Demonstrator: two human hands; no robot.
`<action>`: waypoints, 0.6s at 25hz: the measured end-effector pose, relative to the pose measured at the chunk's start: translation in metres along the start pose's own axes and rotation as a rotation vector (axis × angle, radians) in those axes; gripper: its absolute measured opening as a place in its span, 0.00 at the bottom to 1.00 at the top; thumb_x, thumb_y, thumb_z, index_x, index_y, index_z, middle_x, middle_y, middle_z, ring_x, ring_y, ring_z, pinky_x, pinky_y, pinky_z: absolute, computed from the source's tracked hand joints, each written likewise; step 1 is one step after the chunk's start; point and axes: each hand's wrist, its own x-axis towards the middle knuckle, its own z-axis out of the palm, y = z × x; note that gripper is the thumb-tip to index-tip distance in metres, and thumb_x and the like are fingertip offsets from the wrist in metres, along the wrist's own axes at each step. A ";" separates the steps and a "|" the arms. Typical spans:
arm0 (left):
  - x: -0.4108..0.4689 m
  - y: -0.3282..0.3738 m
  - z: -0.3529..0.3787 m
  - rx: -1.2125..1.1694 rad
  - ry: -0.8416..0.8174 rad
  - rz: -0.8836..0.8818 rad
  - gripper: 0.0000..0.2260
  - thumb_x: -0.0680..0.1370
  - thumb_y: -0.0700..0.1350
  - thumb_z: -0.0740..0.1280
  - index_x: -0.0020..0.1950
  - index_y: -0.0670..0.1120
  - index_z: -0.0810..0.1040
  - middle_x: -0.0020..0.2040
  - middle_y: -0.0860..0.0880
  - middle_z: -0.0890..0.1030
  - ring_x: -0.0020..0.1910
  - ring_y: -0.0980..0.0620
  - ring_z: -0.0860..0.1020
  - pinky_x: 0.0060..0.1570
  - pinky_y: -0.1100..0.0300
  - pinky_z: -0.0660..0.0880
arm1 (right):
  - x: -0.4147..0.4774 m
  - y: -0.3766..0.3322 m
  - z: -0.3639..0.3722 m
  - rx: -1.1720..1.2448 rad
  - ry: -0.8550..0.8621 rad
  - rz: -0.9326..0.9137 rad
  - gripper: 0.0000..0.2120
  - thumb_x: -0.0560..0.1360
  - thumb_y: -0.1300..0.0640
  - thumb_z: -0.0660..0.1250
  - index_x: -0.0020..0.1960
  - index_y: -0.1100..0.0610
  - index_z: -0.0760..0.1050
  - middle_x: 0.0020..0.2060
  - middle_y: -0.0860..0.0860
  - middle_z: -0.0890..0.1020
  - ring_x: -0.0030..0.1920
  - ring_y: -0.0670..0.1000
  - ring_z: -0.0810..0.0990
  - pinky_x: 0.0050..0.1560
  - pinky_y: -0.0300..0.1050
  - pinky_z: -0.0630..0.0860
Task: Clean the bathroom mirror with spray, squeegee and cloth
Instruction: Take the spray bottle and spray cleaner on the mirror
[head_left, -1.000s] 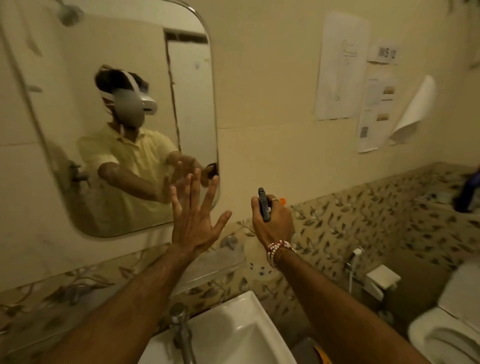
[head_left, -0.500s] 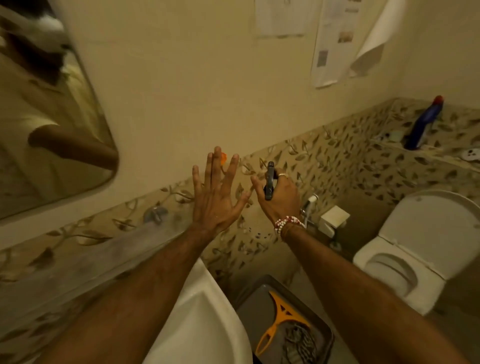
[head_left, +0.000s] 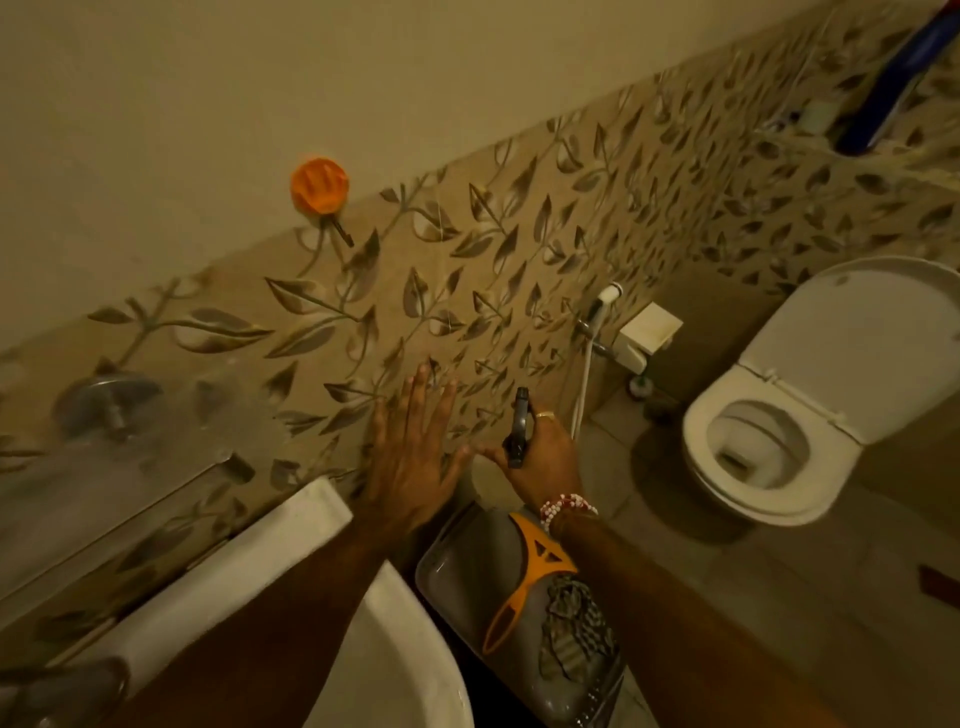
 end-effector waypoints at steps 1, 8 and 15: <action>-0.002 -0.004 0.014 0.029 -0.036 0.005 0.37 0.83 0.65 0.55 0.86 0.53 0.43 0.86 0.43 0.40 0.85 0.42 0.43 0.79 0.32 0.50 | -0.002 0.016 0.013 -0.009 -0.039 0.027 0.40 0.66 0.42 0.80 0.71 0.57 0.70 0.59 0.54 0.79 0.57 0.54 0.79 0.49 0.39 0.71; -0.001 -0.009 0.067 0.098 -0.172 0.007 0.38 0.83 0.65 0.54 0.84 0.54 0.35 0.84 0.43 0.32 0.84 0.43 0.35 0.79 0.35 0.37 | -0.021 0.105 0.085 -0.062 -0.159 0.153 0.33 0.68 0.52 0.80 0.68 0.53 0.69 0.54 0.48 0.76 0.55 0.55 0.79 0.46 0.39 0.72; 0.000 -0.014 0.087 0.092 -0.201 0.014 0.38 0.83 0.65 0.53 0.85 0.53 0.36 0.84 0.41 0.33 0.84 0.42 0.38 0.80 0.34 0.41 | -0.031 0.147 0.115 -0.090 -0.230 0.220 0.36 0.71 0.63 0.75 0.75 0.53 0.65 0.70 0.54 0.73 0.67 0.58 0.75 0.66 0.51 0.76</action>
